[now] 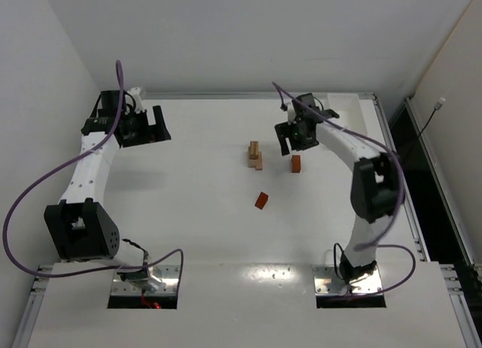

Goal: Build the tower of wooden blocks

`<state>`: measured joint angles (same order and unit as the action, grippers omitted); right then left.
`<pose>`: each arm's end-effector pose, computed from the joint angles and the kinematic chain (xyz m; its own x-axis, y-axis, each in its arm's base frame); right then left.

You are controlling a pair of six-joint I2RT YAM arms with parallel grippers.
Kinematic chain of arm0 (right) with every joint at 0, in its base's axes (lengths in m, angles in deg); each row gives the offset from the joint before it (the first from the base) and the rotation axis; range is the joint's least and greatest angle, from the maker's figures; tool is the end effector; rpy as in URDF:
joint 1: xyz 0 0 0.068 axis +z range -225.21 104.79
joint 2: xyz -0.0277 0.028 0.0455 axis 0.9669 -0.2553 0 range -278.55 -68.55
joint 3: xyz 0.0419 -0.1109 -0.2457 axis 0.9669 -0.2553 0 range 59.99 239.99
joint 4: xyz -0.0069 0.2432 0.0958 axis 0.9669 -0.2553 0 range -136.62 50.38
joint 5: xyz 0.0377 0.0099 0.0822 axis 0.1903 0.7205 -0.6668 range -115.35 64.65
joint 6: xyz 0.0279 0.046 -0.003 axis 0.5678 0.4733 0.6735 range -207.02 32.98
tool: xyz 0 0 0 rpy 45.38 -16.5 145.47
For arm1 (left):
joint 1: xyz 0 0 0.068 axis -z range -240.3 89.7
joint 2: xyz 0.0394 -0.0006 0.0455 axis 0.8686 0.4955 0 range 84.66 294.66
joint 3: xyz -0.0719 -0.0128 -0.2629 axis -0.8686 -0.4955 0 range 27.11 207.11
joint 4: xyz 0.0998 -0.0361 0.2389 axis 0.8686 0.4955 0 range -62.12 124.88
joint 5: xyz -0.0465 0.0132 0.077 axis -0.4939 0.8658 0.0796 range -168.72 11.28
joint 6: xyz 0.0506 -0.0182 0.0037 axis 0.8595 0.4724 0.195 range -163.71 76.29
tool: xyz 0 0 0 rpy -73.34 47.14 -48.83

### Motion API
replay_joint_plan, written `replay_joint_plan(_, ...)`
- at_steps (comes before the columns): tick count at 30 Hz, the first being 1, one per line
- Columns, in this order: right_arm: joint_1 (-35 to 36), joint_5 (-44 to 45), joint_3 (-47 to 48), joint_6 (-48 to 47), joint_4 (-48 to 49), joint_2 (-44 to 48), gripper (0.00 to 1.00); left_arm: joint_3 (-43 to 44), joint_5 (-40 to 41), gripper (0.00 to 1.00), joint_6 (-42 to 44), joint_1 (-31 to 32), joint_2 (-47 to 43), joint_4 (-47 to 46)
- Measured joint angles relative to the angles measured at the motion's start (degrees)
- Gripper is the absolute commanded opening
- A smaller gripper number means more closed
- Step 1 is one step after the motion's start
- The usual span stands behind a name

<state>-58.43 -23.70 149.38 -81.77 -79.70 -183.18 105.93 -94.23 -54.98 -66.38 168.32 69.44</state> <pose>0.4054 0.1211 0.2036 -0.8917 -0.1733 -0.4182 -0.1962 0.9805 0.0121 0.3140 0.0240 0.3366 -0.7220 -0.2664 -0.6386 -0.0610 0.9438 -0.3247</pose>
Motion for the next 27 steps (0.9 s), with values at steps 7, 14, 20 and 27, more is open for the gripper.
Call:
replay_joint_plan(7,-1.31,0.68,-25.35,10.82,14.21,32.02,0.55,-0.35,-0.98,1.00,-0.81,0.72,0.96,-0.02)
replay_joint_plan(14,0.28,6.32,-42.51,24.02,19.08,35.45,0.53,-0.33,-0.98,1.00,-1.40,1.53,4.26,0.00)
replay_joint_plan(20,1.01,7.82,-43.21,29.24,24.20,31.41,0.57,-0.33,-0.02,1.00,-1.42,1.62,4.85,-0.02)
replay_joint_plan(27,0.98,8.41,-39.58,30.99,29.81,23.82,0.58,-0.33,1.22,1.00,-1.42,1.62,4.85,-0.02)
